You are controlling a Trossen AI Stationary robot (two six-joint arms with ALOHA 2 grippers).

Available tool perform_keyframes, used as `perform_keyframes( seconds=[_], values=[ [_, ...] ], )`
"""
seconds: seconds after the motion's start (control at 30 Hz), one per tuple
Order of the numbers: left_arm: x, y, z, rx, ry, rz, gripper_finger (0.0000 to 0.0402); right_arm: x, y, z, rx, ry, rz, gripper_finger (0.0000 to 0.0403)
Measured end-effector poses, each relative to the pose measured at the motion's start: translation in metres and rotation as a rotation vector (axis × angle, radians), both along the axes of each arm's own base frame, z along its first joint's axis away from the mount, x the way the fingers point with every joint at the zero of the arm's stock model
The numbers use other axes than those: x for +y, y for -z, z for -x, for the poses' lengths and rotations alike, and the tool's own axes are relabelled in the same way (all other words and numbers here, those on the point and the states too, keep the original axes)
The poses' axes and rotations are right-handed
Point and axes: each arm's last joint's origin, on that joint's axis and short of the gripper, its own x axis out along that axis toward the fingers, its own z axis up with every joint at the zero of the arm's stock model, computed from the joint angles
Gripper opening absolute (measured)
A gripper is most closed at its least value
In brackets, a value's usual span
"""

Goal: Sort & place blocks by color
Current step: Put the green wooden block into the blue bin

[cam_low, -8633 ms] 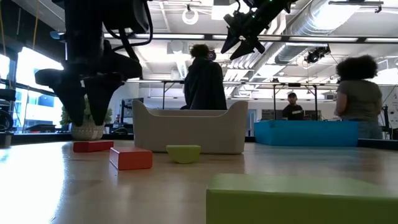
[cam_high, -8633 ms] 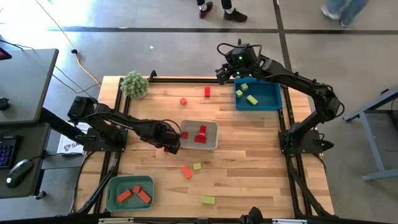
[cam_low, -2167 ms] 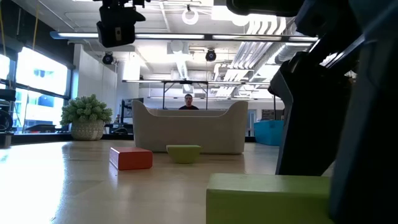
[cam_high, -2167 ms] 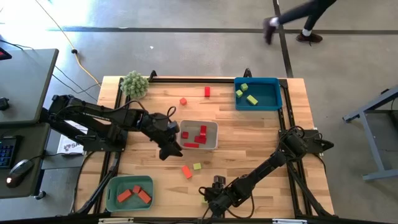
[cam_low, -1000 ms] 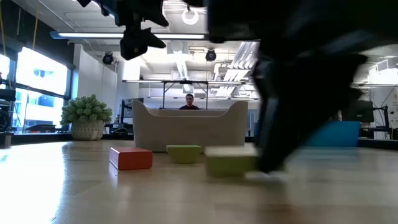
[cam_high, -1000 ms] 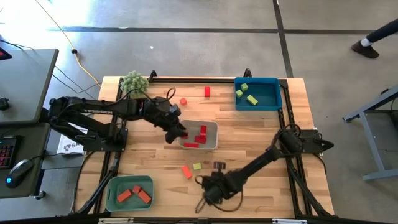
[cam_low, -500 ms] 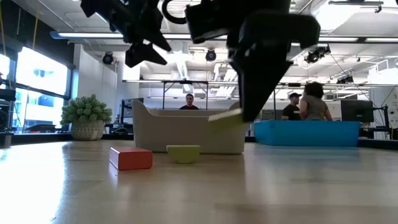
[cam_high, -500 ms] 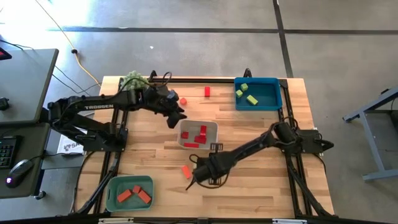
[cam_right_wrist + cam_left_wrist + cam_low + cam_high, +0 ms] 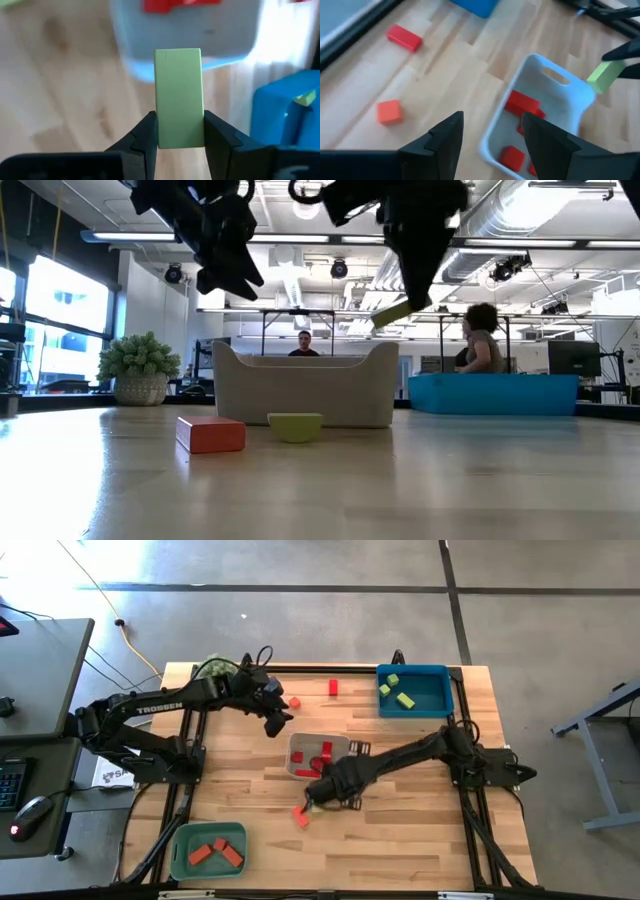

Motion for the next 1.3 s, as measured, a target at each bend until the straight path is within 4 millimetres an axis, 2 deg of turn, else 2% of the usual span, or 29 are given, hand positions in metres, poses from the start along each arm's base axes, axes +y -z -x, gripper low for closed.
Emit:
perform_keyframes(
  seconds=[0.2,0.4,0.57,0.8,0.93,1.1,1.3],
  values=[
    [0.012,0.0,0.007,0.033,-0.036,-0.073,0.0191,-0.042,-0.017,-0.003,-0.07,0.11,0.06,0.0099],
    [0.021,0.0,0.012,0.048,-0.083,-0.096,0.0191,-0.092,-0.047,0.007,-0.162,0.239,0.101,0.0099],
    [0.029,0.006,0.014,0.082,-0.193,-0.096,0.0191,-0.143,-0.079,0.028,-0.245,0.373,0.117,0.0099],
    [0.039,0.023,0.006,0.129,-0.222,-0.052,0.0191,-0.212,-0.115,0.071,-0.317,0.537,0.141,0.0099],
    [0.044,0.033,-0.002,0.127,-0.239,-0.026,0.0191,-0.247,-0.121,0.091,-0.286,0.555,0.145,0.0099],
    [0.049,0.043,-0.011,0.089,-0.313,0.038,0.0191,-0.287,-0.12,0.114,-0.259,0.6,0.057,0.0099],
    [0.053,0.059,-0.02,0.101,-0.354,0.096,0.0191,-0.322,-0.117,0.14,-0.257,0.669,-0.014,0.0099]
  ],
)
